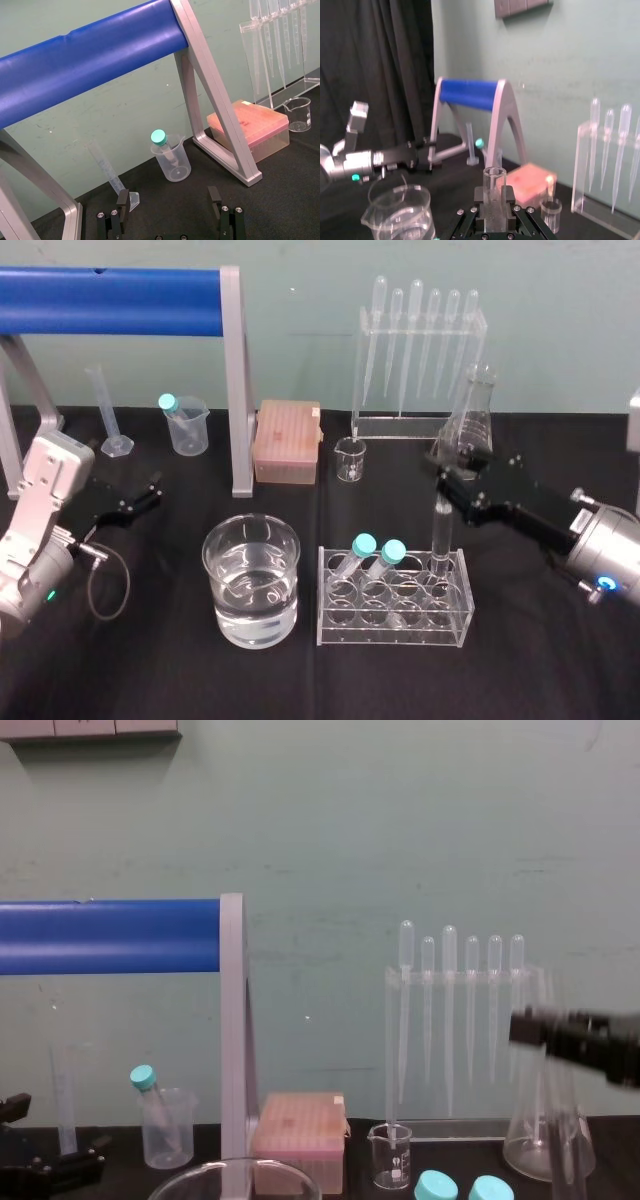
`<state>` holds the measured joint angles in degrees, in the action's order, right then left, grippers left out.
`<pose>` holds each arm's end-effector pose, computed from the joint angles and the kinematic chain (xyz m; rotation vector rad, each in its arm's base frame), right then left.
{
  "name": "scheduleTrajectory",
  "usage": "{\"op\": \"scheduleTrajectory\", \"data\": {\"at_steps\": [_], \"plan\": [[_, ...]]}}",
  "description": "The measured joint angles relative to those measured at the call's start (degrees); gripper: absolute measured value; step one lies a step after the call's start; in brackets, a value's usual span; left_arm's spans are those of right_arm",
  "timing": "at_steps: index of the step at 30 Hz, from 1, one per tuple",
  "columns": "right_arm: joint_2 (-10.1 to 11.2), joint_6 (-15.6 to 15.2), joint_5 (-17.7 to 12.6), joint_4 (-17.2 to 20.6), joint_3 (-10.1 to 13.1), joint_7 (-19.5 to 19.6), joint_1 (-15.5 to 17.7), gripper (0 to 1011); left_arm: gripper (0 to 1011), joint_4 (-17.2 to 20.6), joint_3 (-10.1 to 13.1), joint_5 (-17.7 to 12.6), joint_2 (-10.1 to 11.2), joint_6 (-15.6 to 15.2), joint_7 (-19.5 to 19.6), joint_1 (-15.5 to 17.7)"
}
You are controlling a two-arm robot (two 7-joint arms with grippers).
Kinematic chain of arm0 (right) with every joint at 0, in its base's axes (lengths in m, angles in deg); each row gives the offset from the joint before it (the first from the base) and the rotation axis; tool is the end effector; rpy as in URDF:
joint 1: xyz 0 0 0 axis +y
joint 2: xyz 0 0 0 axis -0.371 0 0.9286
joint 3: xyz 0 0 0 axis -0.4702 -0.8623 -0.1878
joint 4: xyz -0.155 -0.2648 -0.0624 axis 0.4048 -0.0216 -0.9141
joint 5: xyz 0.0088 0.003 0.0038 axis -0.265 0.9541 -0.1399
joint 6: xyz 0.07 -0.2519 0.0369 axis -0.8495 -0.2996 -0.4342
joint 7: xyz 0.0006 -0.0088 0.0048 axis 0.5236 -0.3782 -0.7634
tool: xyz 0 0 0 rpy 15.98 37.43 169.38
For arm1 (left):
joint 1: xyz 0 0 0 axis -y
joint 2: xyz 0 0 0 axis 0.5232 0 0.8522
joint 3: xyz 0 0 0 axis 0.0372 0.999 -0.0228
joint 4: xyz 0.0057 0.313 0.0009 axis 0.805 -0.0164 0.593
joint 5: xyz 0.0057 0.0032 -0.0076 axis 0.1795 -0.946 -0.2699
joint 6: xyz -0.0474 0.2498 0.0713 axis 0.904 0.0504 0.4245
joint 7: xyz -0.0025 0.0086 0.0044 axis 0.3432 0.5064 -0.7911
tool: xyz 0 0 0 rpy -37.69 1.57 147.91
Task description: Hold the test tube with one hand and immerse one end into the beaker, then return it to the test tube rack.
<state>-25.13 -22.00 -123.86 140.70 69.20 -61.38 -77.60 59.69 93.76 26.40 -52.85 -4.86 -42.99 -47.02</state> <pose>0.3160 -0.1011 -0.2573 0.0492 -0.0142 -0.6955 0.3195 0.1075 -0.3122 0.3045 -0.2853 1.2480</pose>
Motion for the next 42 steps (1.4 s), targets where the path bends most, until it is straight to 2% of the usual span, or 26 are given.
{"op": "scheduleTrajectory", "data": {"at_steps": [5, 9, 12, 16, 17, 22, 26, 42], "plan": [[0.2, 1.7, -1.3, 1.5, 1.1, 0.0, 0.0, 226, 1000, 0.0, 0.0, 0.0, 0.0, 0.0, 0.0, 0.0], [-0.5, 3.5, -1.9, 1.2, 1.4, -0.7, -1.3, 225, 1000, 0.0, 0.0, 0.0, 0.0, 0.0, 0.0, 0.0], [-2.3, 5.3, -2.4, -1.3, 0.6, -2.1, -3.5, 226, 1000, 0.0, 0.0, 0.0, 0.0, 0.0, 0.0, 0.0], [-3.5, 6.1, -2.6, -3.4, -0.2, -3.3, -5.2, 226, 1000, 0.0, 0.0, 0.0, 0.0, 0.0, 0.0, 0.0], [-5.0, 6.5, -2.7, -6.5, -1.7, -4.6, -7.5, 226, 1000, 0.0, 0.0, 0.0, 0.0, 0.0, 0.0, 0.0], [-6.8, 7.3, -1.4, -10.7, -3.8, -5.3, -10.4, 225, 1000, 0.0, 0.0, 0.0, 0.0, 0.0, 0.0, 0.0], [-7.3, 7.8, -0.2, -12.2, -4.5, -5.2, -11.3, 226, 1000, 0.0, 0.0, 0.0, 0.0, 0.0, 0.0, 0.0], [-7.1, 7.7, -0.5, -11.6, -4.3, -5.2, -11.0, 226, 1000, 0.0, 0.0, 0.0, 0.0, 0.0, 0.0, 0.0]]}}
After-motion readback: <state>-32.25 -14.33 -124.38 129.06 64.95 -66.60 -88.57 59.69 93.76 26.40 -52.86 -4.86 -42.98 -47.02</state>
